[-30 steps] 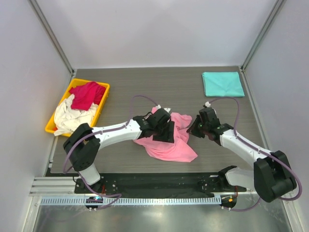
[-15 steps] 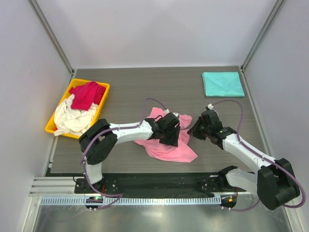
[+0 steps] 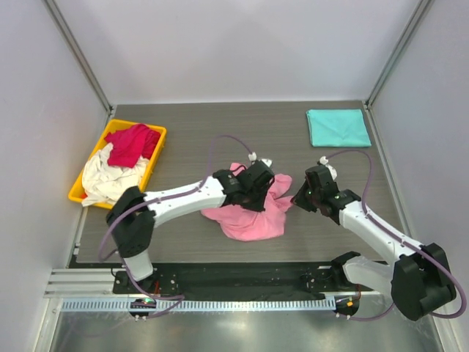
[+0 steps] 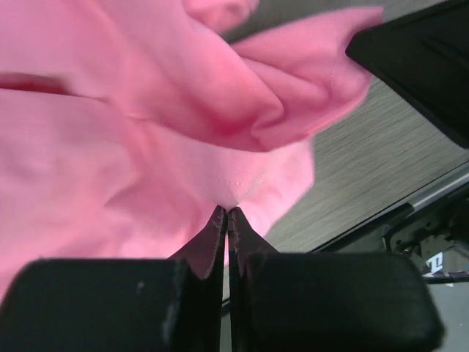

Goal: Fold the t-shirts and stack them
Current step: Flatten the tshirt out

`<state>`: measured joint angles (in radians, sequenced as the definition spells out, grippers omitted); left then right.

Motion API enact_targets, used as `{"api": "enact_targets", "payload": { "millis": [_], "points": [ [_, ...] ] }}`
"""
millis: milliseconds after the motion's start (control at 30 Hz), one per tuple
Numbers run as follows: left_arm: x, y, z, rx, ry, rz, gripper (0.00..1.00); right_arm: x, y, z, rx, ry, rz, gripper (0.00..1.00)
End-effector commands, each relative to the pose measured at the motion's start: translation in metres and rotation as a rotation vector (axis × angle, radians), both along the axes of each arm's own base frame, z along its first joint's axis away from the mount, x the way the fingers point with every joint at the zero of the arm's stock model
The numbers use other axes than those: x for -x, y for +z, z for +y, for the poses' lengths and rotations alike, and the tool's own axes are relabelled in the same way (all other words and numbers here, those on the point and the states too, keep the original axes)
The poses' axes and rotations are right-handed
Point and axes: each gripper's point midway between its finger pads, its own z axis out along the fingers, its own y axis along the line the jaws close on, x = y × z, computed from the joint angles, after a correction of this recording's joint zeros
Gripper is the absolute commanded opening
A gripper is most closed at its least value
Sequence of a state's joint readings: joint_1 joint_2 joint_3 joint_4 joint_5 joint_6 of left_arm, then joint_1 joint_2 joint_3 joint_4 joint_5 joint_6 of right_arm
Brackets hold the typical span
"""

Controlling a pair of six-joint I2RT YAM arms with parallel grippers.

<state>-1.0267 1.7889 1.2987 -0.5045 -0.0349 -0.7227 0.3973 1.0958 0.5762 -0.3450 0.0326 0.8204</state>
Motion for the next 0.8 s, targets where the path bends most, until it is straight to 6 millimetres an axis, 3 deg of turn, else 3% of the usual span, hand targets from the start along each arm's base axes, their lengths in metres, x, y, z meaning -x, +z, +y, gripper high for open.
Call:
{"api": "enact_targets", "payload": {
  "millis": [0, 33, 67, 133, 167, 200, 233, 267, 333, 367, 433, 467, 533, 600, 667, 700, 767],
  "points": [
    [-0.034, 0.111, 0.046, -0.020, 0.117, -0.244, 0.00, -0.026, 0.055, -0.029, 0.110, -0.133, -0.119, 0.01],
    [-0.051, 0.140, 0.062, -0.038, 0.191, -0.334, 0.00, -0.027, 0.065, -0.035, 0.128, -0.154, -0.133, 0.01],
    [-0.060, 0.153, 0.089, -0.079, 0.240, -0.355, 0.00, -0.031, 0.076, -0.047, 0.170, -0.194, -0.156, 0.01],
    [-0.075, 0.204, 0.124, -0.027, 0.345, -0.445, 0.00, -0.037, 0.109, -0.062, 0.191, -0.244, -0.199, 0.01],
    [-0.090, 0.218, 0.151, -0.017, 0.427, -0.462, 0.00, -0.040, 0.125, -0.068, 0.192, -0.265, -0.228, 0.01],
    [-0.093, 0.242, 0.170, 0.031, 0.473, -0.496, 0.00, -0.047, 0.156, -0.076, 0.182, -0.302, -0.274, 0.01],
    [-0.099, 0.267, 0.182, 0.080, 0.518, -0.528, 0.00, -0.050, 0.173, -0.080, 0.183, -0.310, -0.302, 0.01],
    [-0.107, 0.282, 0.203, 0.102, 0.582, -0.551, 0.00, -0.054, 0.208, -0.082, 0.164, -0.324, -0.358, 0.01],
    [-0.104, 0.317, 0.221, 0.158, 0.631, -0.611, 0.00, -0.054, 0.242, -0.088, 0.168, -0.344, -0.411, 0.01],
    [-0.099, 0.337, 0.224, 0.201, 0.632, -0.639, 0.00, -0.052, 0.273, -0.089, 0.147, -0.352, -0.465, 0.01],
    [-0.086, 0.356, 0.223, 0.278, 0.615, -0.650, 0.00, -0.046, 0.302, -0.086, 0.113, -0.334, -0.526, 0.01],
    [-0.079, 0.358, 0.219, 0.310, 0.589, -0.633, 0.00, -0.040, 0.322, -0.086, 0.090, -0.328, -0.571, 0.01],
    [-0.066, 0.361, 0.225, 0.349, 0.595, -0.629, 0.00, -0.026, 0.342, -0.087, 0.061, -0.319, -0.624, 0.01],
    [-0.063, 0.340, 0.232, 0.312, 0.620, -0.610, 0.00, -0.010, 0.349, -0.093, 0.058, -0.326, -0.643, 0.01],
    [-0.055, 0.325, 0.244, 0.285, 0.643, -0.607, 0.00, -0.001, 0.338, -0.097, 0.074, -0.326, -0.616, 0.01],
    [-0.053, 0.299, 0.244, 0.238, 0.635, -0.570, 0.00, 0.007, 0.336, -0.099, 0.076, -0.326, -0.620, 0.01],
    [-0.041, 0.283, 0.248, 0.242, 0.631, -0.535, 0.00, 0.013, 0.319, -0.106, 0.108, -0.339, -0.588, 0.01]
  ]
}}
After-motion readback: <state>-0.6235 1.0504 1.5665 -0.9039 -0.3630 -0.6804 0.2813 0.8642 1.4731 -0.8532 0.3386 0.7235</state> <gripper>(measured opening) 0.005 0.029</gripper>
